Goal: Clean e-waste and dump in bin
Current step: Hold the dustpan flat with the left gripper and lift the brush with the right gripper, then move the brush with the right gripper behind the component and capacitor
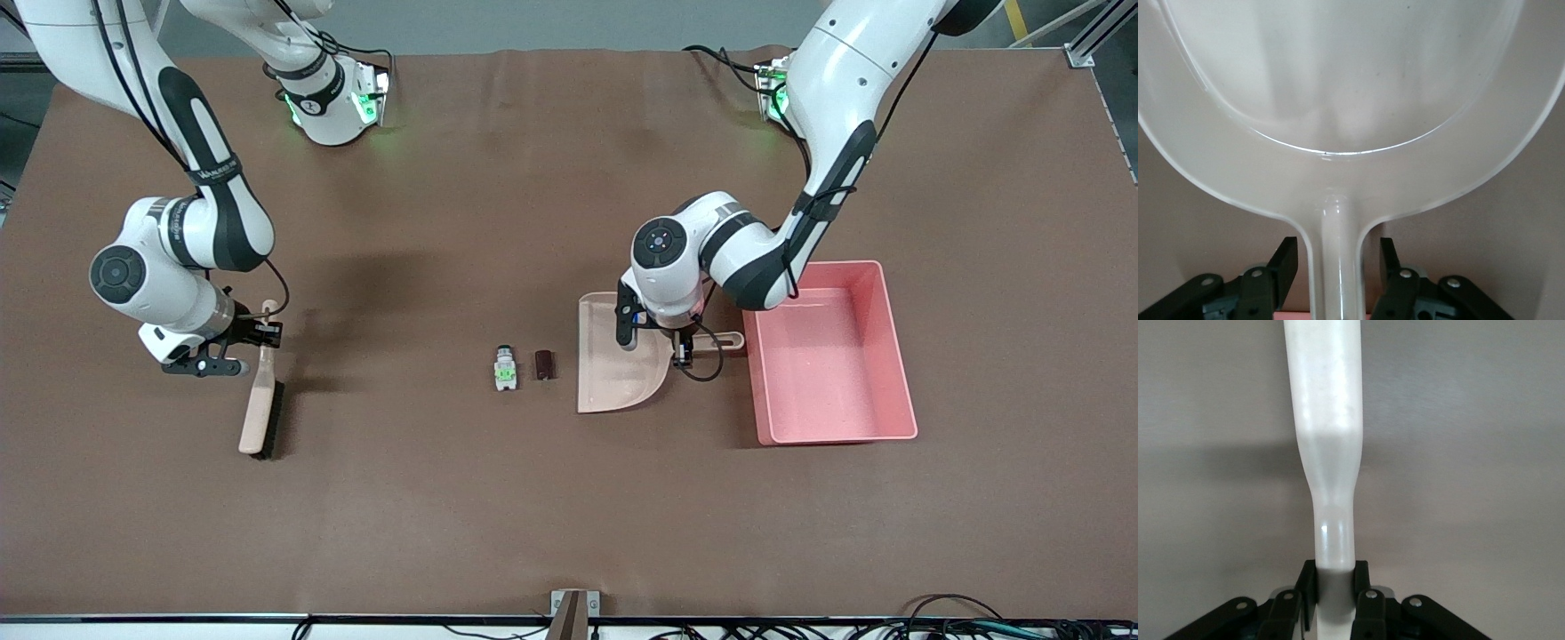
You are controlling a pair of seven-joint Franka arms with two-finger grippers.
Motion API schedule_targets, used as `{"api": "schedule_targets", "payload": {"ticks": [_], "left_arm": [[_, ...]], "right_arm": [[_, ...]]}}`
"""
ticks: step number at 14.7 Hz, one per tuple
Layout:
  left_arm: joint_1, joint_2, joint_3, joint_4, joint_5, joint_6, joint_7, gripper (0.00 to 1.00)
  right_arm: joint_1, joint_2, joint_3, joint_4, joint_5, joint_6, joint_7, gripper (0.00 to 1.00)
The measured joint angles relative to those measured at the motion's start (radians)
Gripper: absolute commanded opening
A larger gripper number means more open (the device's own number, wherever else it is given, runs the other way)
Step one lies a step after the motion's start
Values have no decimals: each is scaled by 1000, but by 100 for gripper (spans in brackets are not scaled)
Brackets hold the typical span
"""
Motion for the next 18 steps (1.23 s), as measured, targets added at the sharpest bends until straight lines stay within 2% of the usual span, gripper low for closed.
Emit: {"api": "schedule_targets", "payload": {"ticks": [5,11,15,18], "left_arm": [[0,0,0,0,2,0,0,54],[-1,2,0,1,3,0,0,47],[-1,2,0,1,3,0,0,38],[-1,3,0,2,3,0,1,34]], "right_arm": [[100,0,9,9,42,-2,56,0],[239,0,15,16,181,-101,182,0],[411,0,16,22,183,-102,369,0],[484,0,15,24,184,-94,433,0]]}}
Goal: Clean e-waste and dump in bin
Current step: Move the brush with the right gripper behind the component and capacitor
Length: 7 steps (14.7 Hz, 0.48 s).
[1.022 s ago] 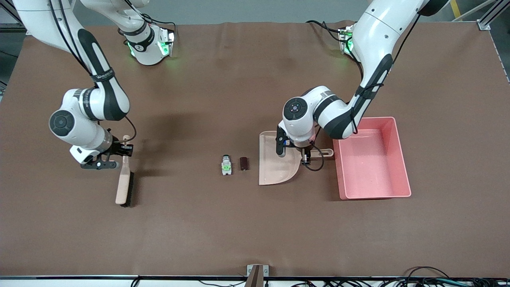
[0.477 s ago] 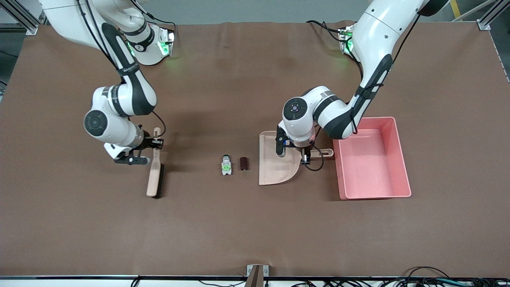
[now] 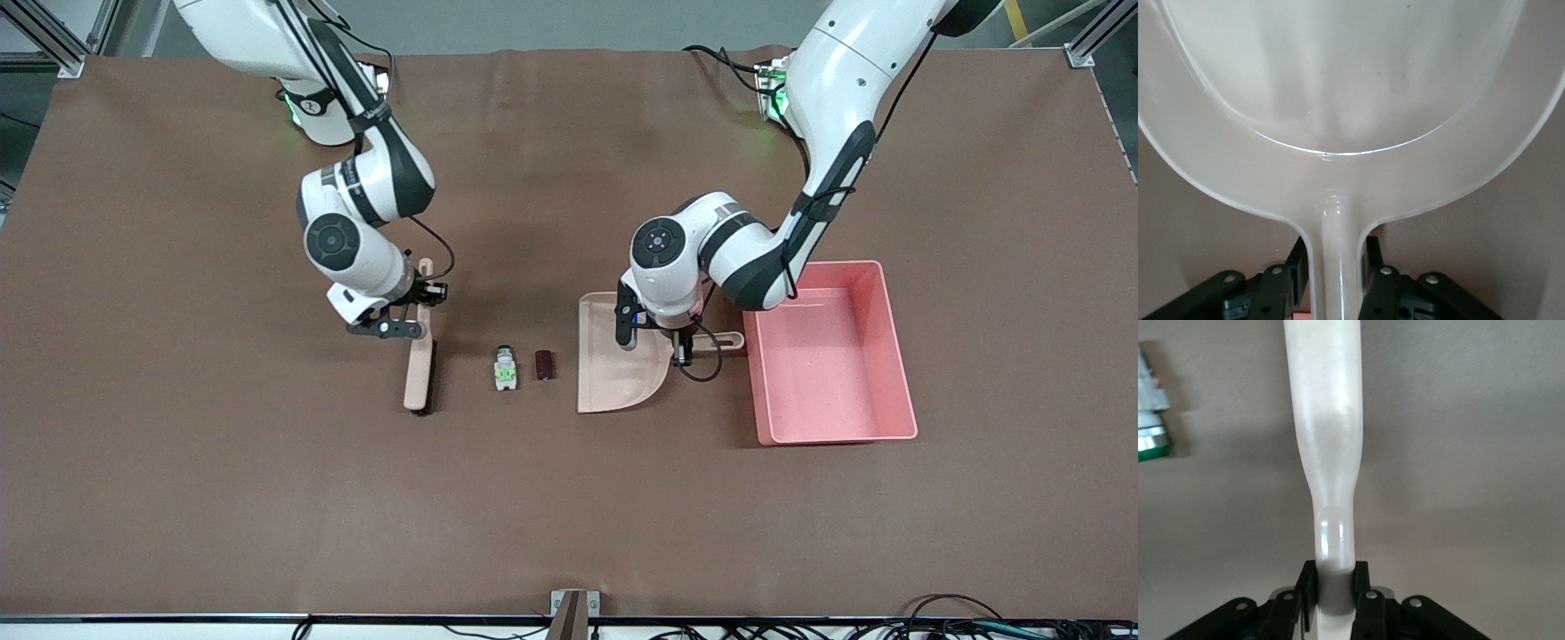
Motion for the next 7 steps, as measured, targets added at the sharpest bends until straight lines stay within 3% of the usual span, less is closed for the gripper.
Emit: {"api": "schedule_targets", "payload": {"ticks": [7], "left_arm": [[0,1,0,2,0,0,0,29]], "right_arm": [[118,51,1,73,5,20,187,0]]}}
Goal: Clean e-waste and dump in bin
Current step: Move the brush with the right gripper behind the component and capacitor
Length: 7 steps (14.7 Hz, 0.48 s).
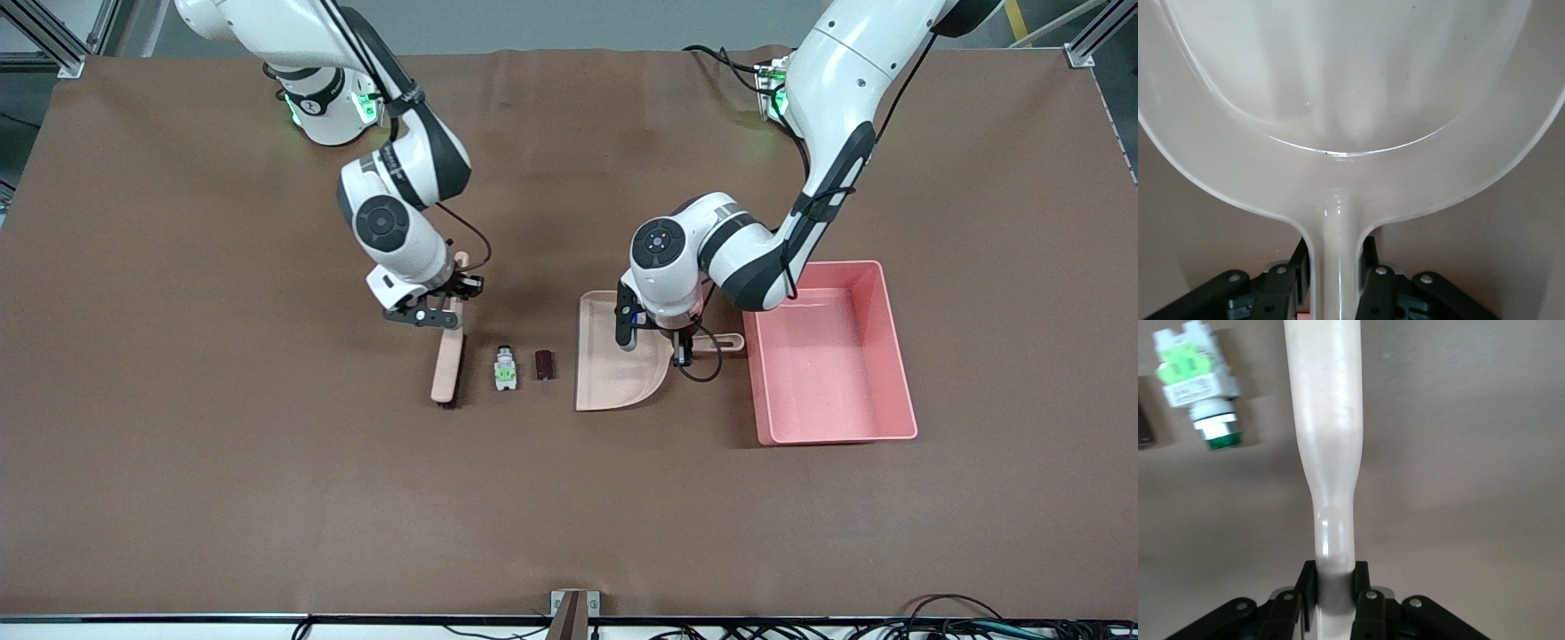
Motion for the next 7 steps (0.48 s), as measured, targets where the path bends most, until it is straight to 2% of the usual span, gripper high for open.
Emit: {"api": "schedule_targets", "payload": {"ticks": [3,7], "left_arm": [[0,0,0,1,0,0,0,27],[0,1,0,2,0,0,-1,27]], "right_arm": [[59,64,0,66,0,7,66,0],[82,108,-1,123,0,6,100,0]]}}
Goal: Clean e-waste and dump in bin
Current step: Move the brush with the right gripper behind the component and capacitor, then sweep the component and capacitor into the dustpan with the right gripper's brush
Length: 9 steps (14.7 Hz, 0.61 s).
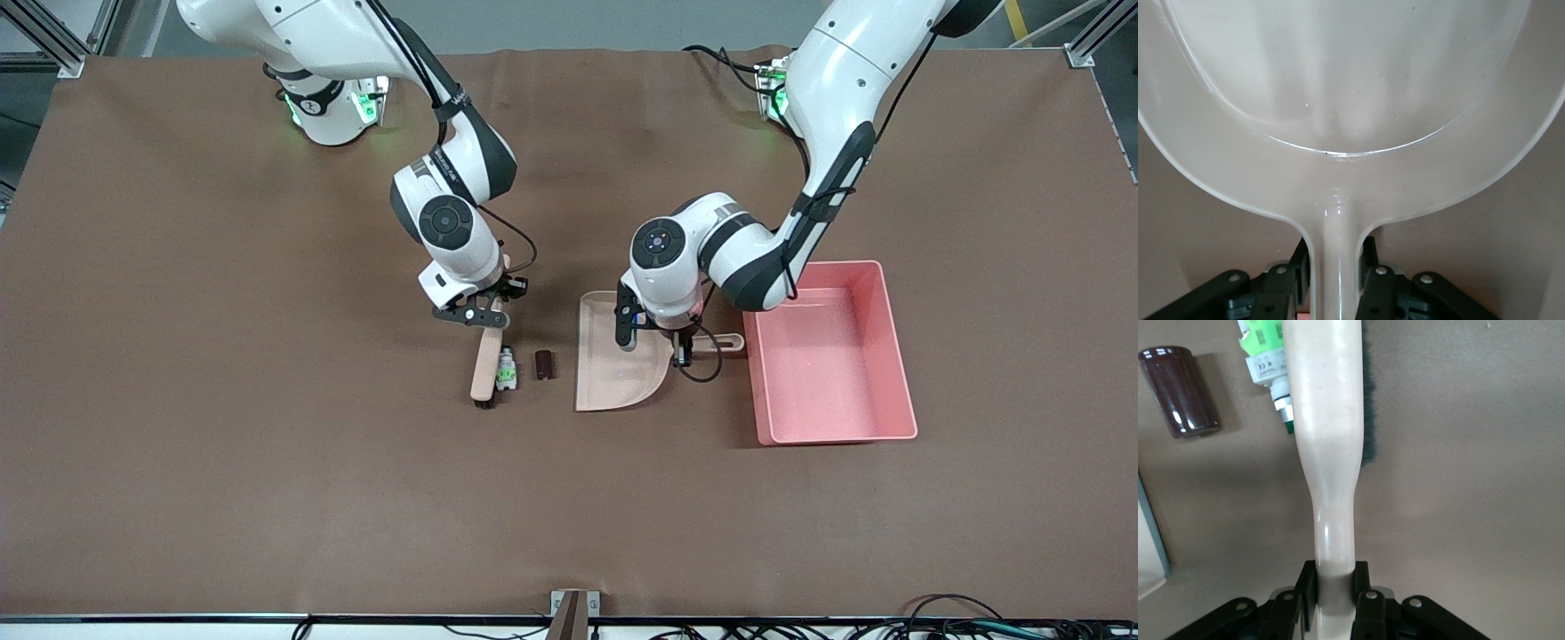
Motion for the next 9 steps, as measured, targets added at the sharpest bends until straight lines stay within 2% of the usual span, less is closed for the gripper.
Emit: {"api": "schedule_targets", "payload": {"ticks": [9], "left_arm": [[0,0,0,1,0,-4,-1,27]], "right_arm": [[55,64,0,113,0,-8,70,0]]}}
